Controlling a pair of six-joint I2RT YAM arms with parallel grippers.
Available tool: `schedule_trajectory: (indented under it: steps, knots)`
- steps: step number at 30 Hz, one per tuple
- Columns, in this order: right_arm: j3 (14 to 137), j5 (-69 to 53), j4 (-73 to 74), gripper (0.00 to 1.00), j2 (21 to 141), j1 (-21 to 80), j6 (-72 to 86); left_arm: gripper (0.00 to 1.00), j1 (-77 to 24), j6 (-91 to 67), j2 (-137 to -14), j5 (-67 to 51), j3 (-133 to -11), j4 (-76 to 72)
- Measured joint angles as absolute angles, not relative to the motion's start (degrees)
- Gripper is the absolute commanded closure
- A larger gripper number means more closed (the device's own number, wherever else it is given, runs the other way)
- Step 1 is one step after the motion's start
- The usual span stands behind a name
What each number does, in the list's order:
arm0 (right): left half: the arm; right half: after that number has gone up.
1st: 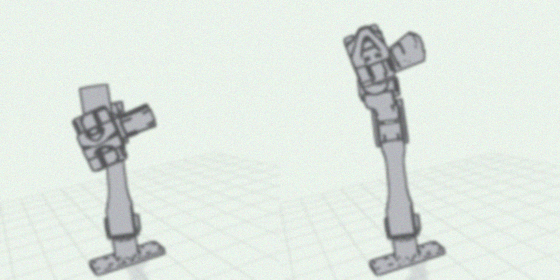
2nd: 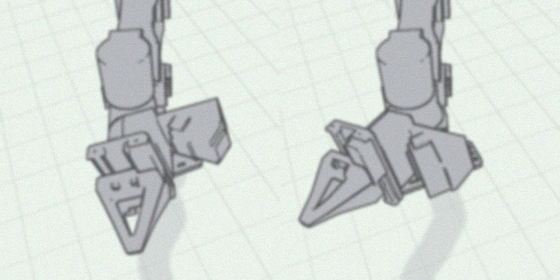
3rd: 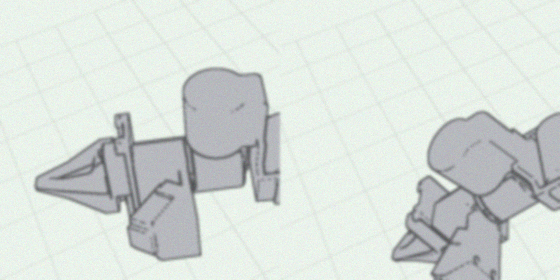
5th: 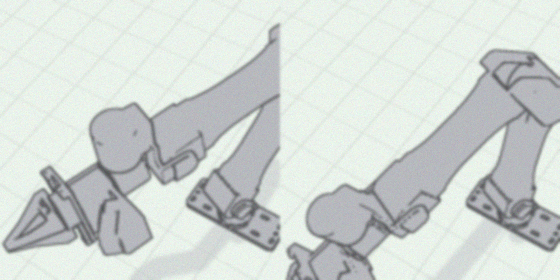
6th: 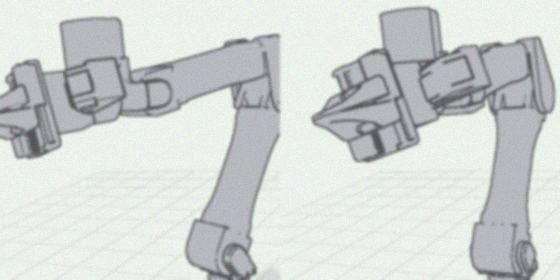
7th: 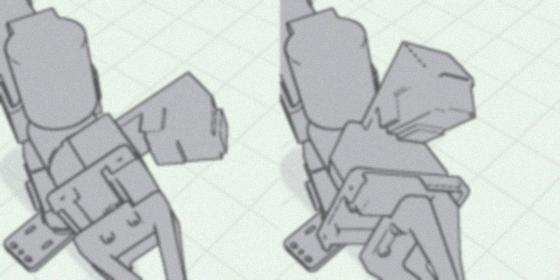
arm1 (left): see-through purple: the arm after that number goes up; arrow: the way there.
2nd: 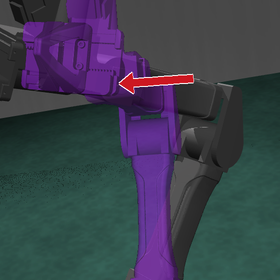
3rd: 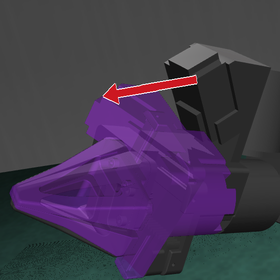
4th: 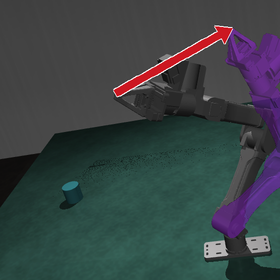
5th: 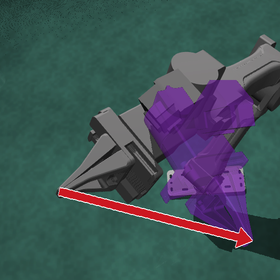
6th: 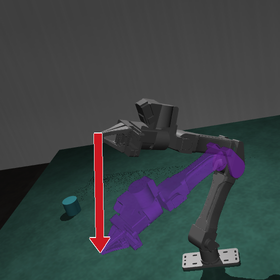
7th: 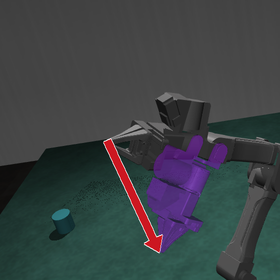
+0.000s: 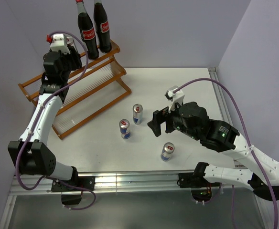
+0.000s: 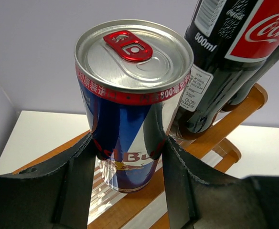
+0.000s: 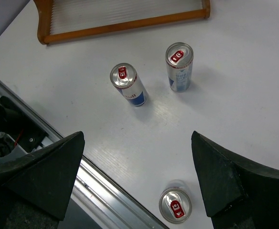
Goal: Place and organize the beverage onto the shelf
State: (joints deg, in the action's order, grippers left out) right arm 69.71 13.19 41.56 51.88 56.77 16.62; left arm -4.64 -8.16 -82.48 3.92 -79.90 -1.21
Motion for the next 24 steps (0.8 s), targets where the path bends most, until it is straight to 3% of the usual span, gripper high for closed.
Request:
schedule_trajectory:
  steps: [8,11,17,23,24]
  knots:
    - [69.7,12.7,41.5,0.00,51.9,56.6,16.6,0.98,-3.6,-8.2,-84.1,3.2,-79.9,-1.7]
    - [69.7,12.7,41.5,0.00,51.9,56.6,16.5,0.82,-3.5,-8.2,-84.6,2.9,-79.9,-2.2]
    - [69.7,12.8,41.5,0.00,51.9,56.3,16.4,0.36,-3.5,-8.0,-85.0,2.6,-78.7,-4.9]
    - [69.0,12.8,41.5,0.00,51.6,56.2,16.5,0.00,-3.5,-7.6,-84.9,2.8,-78.0,-6.7]
    - [68.8,12.8,41.6,0.00,51.5,56.2,16.5,0.01,-3.5,-7.6,-84.8,2.8,-78.0,-6.7]
